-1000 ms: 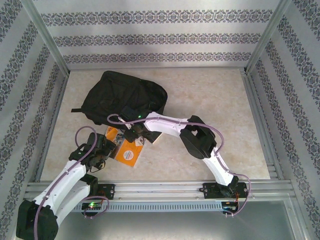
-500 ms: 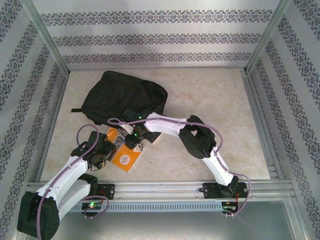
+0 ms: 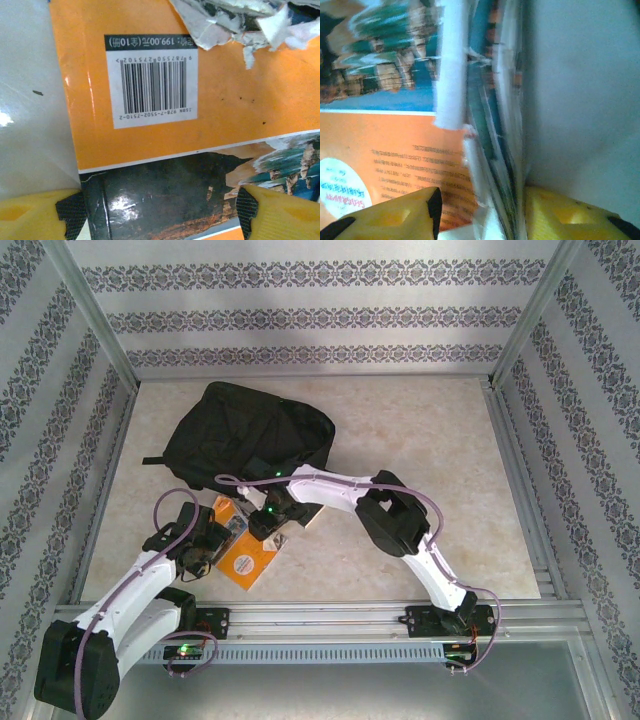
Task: Pack the student bag
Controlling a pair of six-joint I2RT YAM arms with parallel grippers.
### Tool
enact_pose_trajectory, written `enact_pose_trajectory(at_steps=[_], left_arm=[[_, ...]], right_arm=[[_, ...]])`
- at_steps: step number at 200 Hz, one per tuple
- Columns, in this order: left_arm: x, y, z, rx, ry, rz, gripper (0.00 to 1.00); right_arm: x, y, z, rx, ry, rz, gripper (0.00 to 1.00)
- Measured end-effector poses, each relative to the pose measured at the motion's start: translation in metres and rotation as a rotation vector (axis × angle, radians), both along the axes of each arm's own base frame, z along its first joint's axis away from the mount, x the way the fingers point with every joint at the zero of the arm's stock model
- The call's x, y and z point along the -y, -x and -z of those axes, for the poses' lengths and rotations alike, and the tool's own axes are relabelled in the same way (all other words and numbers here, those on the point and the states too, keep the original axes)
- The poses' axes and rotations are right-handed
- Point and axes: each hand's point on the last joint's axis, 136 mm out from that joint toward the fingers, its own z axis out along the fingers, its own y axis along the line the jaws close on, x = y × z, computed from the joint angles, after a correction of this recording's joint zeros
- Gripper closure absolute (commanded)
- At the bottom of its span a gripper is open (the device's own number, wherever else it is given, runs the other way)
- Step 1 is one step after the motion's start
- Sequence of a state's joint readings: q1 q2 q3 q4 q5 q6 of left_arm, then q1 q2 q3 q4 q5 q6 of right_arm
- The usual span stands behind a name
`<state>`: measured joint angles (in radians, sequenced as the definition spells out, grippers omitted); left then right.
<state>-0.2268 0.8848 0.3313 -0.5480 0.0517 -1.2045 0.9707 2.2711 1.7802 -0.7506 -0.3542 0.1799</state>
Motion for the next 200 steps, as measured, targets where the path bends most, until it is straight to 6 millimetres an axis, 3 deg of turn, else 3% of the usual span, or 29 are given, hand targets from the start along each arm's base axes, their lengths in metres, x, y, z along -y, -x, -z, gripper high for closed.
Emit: enact_pose_trajectory(at_steps=[35, 68, 85, 113, 146, 165, 200], left_arm=[[0.000, 0.000, 0.000, -0.001, 0.000, 0.000, 0.18], [0.000, 0.000, 0.001, -0.002, 0.000, -0.001, 0.18], [0.000, 0.000, 0.001, -0.002, 0.000, 0.000, 0.19], [0.001, -0.003, -0.004, 0.011, 0.003, 0.008, 0.16], [0.008, -0.008, -0.020, 0.071, 0.021, 0.069, 0.13], [0.012, -0.018, -0.040, 0.136, 0.026, 0.118, 0.12], [0.025, -0.052, -0.117, 0.356, 0.020, 0.233, 0.12]], right_arm=[[0.002, 0.012, -0.007, -0.177, -0.083, 0.056, 0.72], [-0.004, 0.018, -0.022, -0.306, -0.168, 0.100, 0.74], [-0.008, 0.020, -0.026, -0.341, -0.186, 0.113, 0.89], [-0.009, 0.020, -0.028, -0.355, -0.186, 0.131, 1.00], [-0.002, 0.022, -0.037, -0.337, -0.212, 0.146, 1.00], [0.005, 0.027, -0.061, -0.305, -0.249, 0.142, 1.00], [0.015, 0.034, -0.130, -0.213, -0.381, 0.106, 1.00]])
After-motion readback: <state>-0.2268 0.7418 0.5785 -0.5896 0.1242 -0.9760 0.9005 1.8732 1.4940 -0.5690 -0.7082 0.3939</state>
